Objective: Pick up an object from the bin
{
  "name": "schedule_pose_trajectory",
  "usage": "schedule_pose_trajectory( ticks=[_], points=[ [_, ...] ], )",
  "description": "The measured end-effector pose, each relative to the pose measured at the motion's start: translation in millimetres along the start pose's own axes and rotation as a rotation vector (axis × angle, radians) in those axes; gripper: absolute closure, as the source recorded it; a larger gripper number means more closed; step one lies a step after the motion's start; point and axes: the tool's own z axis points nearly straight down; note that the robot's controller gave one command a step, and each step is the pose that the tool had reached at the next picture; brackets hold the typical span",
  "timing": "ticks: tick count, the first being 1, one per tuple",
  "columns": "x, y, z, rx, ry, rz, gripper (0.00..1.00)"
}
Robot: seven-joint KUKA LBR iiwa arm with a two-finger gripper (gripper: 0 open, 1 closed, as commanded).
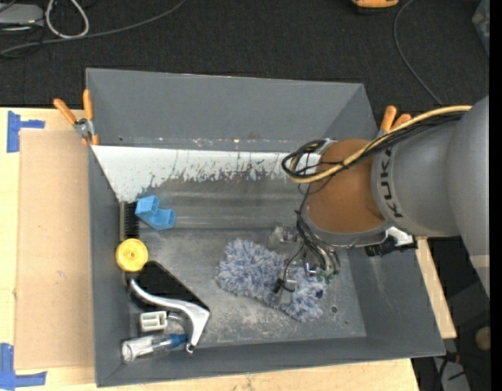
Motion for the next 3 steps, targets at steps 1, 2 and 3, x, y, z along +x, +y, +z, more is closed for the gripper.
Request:
schedule_pose_trajectory(
  ticks=[1,2,3],
  points=[
    [1.5,0.9,-1.6,0.000,-0.001,0.026,0.00],
    [0.3,1.8,-1.4,-0.001,-0.001,0.008,0.00],
    [1.4,1.3,-2.1,-0.001,-0.001,0.028,1.00]
  ],
)
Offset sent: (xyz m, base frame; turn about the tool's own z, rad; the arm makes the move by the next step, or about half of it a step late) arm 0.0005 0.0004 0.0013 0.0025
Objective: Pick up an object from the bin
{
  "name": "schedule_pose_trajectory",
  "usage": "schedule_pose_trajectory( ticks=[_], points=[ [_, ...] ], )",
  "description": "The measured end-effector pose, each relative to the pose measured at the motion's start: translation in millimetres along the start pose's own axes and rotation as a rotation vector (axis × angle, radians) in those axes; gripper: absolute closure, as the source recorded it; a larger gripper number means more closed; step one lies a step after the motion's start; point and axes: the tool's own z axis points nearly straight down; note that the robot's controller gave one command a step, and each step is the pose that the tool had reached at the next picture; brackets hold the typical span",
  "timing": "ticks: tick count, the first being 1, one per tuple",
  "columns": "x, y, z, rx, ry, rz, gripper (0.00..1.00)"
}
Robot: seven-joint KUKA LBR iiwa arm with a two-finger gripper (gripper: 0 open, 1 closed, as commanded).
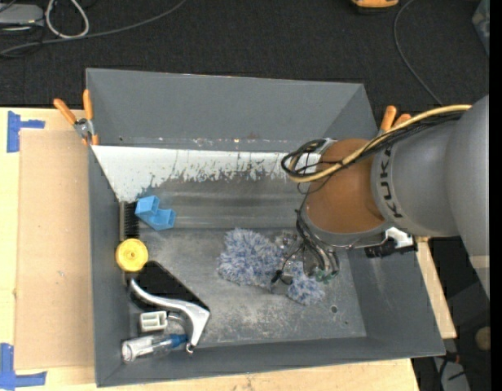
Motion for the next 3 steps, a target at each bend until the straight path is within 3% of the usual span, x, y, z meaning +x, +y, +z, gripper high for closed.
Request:
schedule_pose_trajectory(
  ticks=[3],
  points=[
    [0.6,0,-23,-0.001,0.001,0.000,1.00]
  ],
)
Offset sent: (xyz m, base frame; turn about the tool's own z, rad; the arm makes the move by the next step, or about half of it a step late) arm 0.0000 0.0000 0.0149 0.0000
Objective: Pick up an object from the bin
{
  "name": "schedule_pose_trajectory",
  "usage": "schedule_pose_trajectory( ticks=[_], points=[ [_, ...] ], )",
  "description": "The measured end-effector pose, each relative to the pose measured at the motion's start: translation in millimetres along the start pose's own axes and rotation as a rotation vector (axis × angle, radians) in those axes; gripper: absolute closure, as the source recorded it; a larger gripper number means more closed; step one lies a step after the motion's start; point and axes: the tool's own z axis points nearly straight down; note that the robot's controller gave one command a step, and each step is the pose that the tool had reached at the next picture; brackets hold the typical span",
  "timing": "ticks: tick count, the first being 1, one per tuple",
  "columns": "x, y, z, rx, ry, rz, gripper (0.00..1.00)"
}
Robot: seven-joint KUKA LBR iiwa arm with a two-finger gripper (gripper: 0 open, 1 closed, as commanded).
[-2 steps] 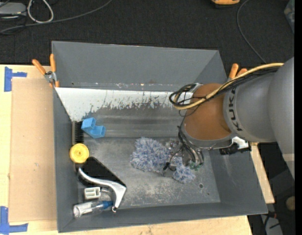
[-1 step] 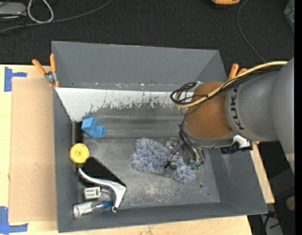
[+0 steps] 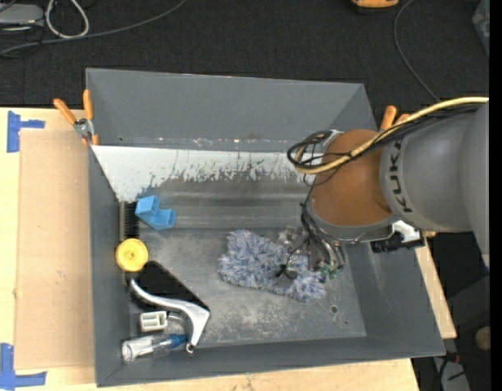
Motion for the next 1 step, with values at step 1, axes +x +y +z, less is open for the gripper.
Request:
schedule_pose_trajectory(
  ticks=[1],
  points=[
    [1.8,-0.2,-45.8,0.001,0.007,-0.001,1.00]
  ],
)
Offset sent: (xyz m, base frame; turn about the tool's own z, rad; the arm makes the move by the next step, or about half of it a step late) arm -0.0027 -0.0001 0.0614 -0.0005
